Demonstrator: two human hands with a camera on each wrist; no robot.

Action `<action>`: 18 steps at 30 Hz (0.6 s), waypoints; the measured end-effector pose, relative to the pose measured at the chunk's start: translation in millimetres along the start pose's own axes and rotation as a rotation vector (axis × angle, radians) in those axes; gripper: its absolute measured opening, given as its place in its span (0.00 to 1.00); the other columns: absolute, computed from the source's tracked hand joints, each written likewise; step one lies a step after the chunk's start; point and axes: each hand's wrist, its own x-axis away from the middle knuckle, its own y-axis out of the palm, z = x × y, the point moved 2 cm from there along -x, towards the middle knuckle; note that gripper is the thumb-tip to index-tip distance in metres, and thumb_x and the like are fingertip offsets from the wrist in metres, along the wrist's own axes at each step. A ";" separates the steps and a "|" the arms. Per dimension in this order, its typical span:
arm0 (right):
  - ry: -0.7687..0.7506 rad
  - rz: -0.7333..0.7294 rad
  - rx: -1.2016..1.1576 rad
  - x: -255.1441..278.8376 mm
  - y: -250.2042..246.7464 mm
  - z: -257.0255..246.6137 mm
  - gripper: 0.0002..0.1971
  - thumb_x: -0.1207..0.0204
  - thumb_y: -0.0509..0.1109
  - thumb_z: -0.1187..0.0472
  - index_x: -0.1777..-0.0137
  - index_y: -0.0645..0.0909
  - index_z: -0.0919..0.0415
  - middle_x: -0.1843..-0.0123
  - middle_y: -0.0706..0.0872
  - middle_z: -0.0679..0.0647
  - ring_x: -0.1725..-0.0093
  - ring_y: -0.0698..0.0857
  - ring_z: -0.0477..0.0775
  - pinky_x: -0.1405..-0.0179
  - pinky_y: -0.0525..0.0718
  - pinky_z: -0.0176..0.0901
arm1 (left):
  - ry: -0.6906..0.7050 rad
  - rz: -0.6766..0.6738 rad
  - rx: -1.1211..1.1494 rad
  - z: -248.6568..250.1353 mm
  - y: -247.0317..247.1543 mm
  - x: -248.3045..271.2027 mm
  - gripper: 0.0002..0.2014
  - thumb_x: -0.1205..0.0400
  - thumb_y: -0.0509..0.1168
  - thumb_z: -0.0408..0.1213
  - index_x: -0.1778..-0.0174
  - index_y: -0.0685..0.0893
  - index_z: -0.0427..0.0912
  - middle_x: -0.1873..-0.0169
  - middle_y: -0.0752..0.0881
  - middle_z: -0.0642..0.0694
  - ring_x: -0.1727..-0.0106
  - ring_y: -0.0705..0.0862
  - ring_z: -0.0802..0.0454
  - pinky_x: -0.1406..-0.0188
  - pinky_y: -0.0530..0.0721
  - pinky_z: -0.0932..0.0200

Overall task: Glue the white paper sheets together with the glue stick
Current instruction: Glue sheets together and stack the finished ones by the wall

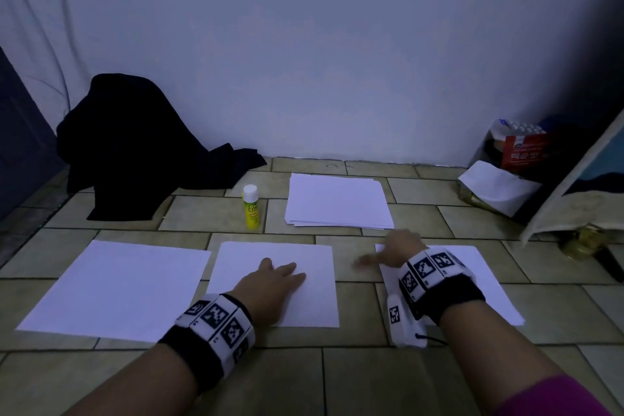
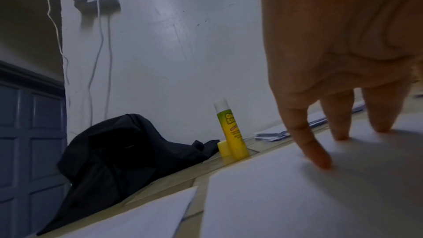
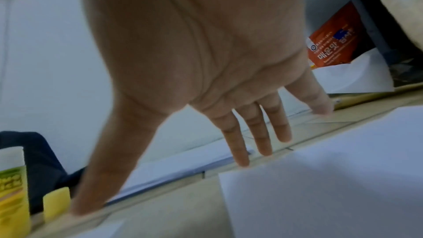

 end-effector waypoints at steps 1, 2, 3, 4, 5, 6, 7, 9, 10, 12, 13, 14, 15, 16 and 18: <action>-0.022 0.047 -0.073 -2.2 -4.4 -5.5 0.35 0.35 0.71 0.29 0.46 0.77 0.62 0.41 0.81 0.58 0.36 0.78 0.59 0.42 0.76 0.46 | 0.016 0.025 0.000 -2.3 0.1 0.3 0.34 0.15 0.58 0.31 0.15 0.52 0.50 0.15 0.51 0.50 0.19 0.55 0.41 0.26 0.70 0.49; -0.055 0.086 -0.171 -4.5 -6.6 -13.0 0.34 0.33 0.73 0.33 0.42 0.76 0.63 0.38 0.80 0.59 0.35 0.78 0.59 0.41 0.76 0.47 | 0.028 0.049 0.003 -4.6 0.6 0.4 0.34 0.15 0.59 0.31 0.15 0.53 0.51 0.15 0.52 0.50 0.19 0.55 0.43 0.25 0.68 0.50; -0.104 0.116 -0.264 -6.1 -7.9 -23.5 0.34 0.31 0.74 0.38 0.36 0.75 0.63 0.35 0.79 0.59 0.34 0.77 0.59 0.40 0.76 0.47 | 0.032 0.065 0.006 -7.1 1.2 0.0 0.34 0.15 0.61 0.33 0.15 0.54 0.52 0.15 0.52 0.49 0.18 0.53 0.44 0.24 0.66 0.50; -0.158 0.130 -0.340 -6.5 -8.4 -35.4 0.33 0.29 0.75 0.42 0.32 0.74 0.63 0.32 0.79 0.58 0.32 0.77 0.57 0.38 0.76 0.46 | 0.028 0.067 0.015 -10.1 2.7 -1.0 0.35 0.16 0.62 0.35 0.15 0.54 0.53 0.15 0.51 0.48 0.17 0.51 0.45 0.22 0.63 0.48; -0.213 0.133 -0.393 -7.7 -8.8 -48.7 0.31 0.28 0.75 0.46 0.30 0.74 0.62 0.31 0.79 0.57 0.32 0.77 0.56 0.37 0.75 0.44 | 0.016 0.055 0.036 -13.0 4.0 -1.9 0.35 0.16 0.63 0.38 0.15 0.53 0.54 0.15 0.49 0.48 0.16 0.48 0.44 0.20 0.60 0.45; -0.265 0.129 -0.425 -10.0 -8.9 -62.0 0.29 0.28 0.76 0.48 0.31 0.75 0.61 0.32 0.80 0.56 0.33 0.78 0.54 0.37 0.75 0.42 | 0.000 0.030 0.071 -16.0 4.9 -2.6 0.36 0.16 0.64 0.40 0.15 0.52 0.57 0.15 0.47 0.49 0.15 0.45 0.43 0.18 0.57 0.41; -0.316 0.125 -0.443 -12.4 -9.8 -75.9 0.27 0.27 0.76 0.49 0.32 0.77 0.61 0.33 0.81 0.56 0.35 0.79 0.53 0.38 0.75 0.40 | -0.012 0.001 0.108 -18.9 5.5 -2.9 0.36 0.16 0.64 0.42 0.15 0.51 0.59 0.15 0.45 0.50 0.15 0.42 0.42 0.18 0.54 0.37; -0.400 0.108 -0.447 -17.8 -11.4 -104.3 0.23 0.27 0.76 0.51 0.36 0.80 0.60 0.37 0.84 0.56 0.38 0.82 0.52 0.41 0.76 0.38 | -0.014 -0.040 0.147 -22.8 6.0 -3.2 0.37 0.16 0.64 0.44 0.16 0.50 0.61 0.15 0.42 0.53 0.15 0.39 0.41 0.19 0.51 0.34; -0.427 0.095 -0.446 -20.6 -11.6 -117.9 0.22 0.27 0.76 0.51 0.37 0.81 0.60 0.38 0.85 0.56 0.39 0.82 0.52 0.41 0.77 0.39 | -0.011 -0.049 0.146 -23.6 6.1 -3.4 0.37 0.16 0.64 0.44 0.16 0.50 0.61 0.15 0.42 0.53 0.15 0.39 0.41 0.19 0.51 0.33; -0.457 0.075 -0.463 -25.7 -13.4 -142.0 0.21 0.27 0.76 0.52 0.37 0.81 0.61 0.38 0.85 0.56 0.40 0.83 0.52 0.40 0.80 0.41 | -0.003 -0.057 0.130 -23.7 6.3 -3.6 0.37 0.15 0.64 0.44 0.15 0.50 0.60 0.15 0.41 0.52 0.15 0.39 0.40 0.19 0.51 0.33; -0.468 0.071 -0.475 -27.9 -14.5 -152.9 0.22 0.27 0.77 0.52 0.36 0.80 0.61 0.38 0.84 0.57 0.41 0.83 0.53 0.41 0.80 0.42 | -0.001 -0.062 0.123 -23.6 6.8 -4.0 0.36 0.15 0.63 0.44 0.15 0.49 0.60 0.15 0.40 0.52 0.15 0.38 0.40 0.19 0.50 0.32; -0.481 0.069 -0.475 -28.9 -15.7 -162.7 0.23 0.28 0.77 0.53 0.35 0.80 0.61 0.37 0.84 0.57 0.41 0.83 0.53 0.40 0.80 0.44 | 0.000 -0.070 0.116 -23.3 7.4 -4.3 0.36 0.14 0.62 0.44 0.15 0.49 0.59 0.15 0.40 0.51 0.16 0.37 0.39 0.20 0.49 0.32; -0.497 0.069 -0.460 -30.0 -16.4 -171.8 0.24 0.28 0.77 0.53 0.34 0.79 0.61 0.36 0.83 0.57 0.39 0.82 0.54 0.39 0.80 0.44 | -0.001 -0.082 0.102 -23.0 8.0 -4.7 0.35 0.14 0.61 0.44 0.15 0.49 0.58 0.15 0.39 0.50 0.16 0.37 0.38 0.20 0.48 0.32; -0.514 0.068 -0.426 -30.9 -16.5 -180.0 0.25 0.27 0.76 0.53 0.33 0.78 0.61 0.35 0.83 0.57 0.37 0.81 0.55 0.38 0.79 0.45 | -0.003 -0.095 0.083 -23.0 8.6 -4.9 0.34 0.14 0.61 0.44 0.15 0.50 0.57 0.15 0.39 0.49 0.16 0.36 0.38 0.20 0.48 0.32; -0.550 0.065 -0.322 -31.4 -15.8 -193.5 0.24 0.25 0.74 0.53 0.33 0.77 0.63 0.35 0.83 0.58 0.36 0.81 0.58 0.41 0.77 0.44 | -0.005 -0.117 0.045 -23.3 8.9 -5.4 0.32 0.13 0.59 0.46 0.15 0.53 0.54 0.15 0.39 0.48 0.16 0.36 0.36 0.19 0.48 0.32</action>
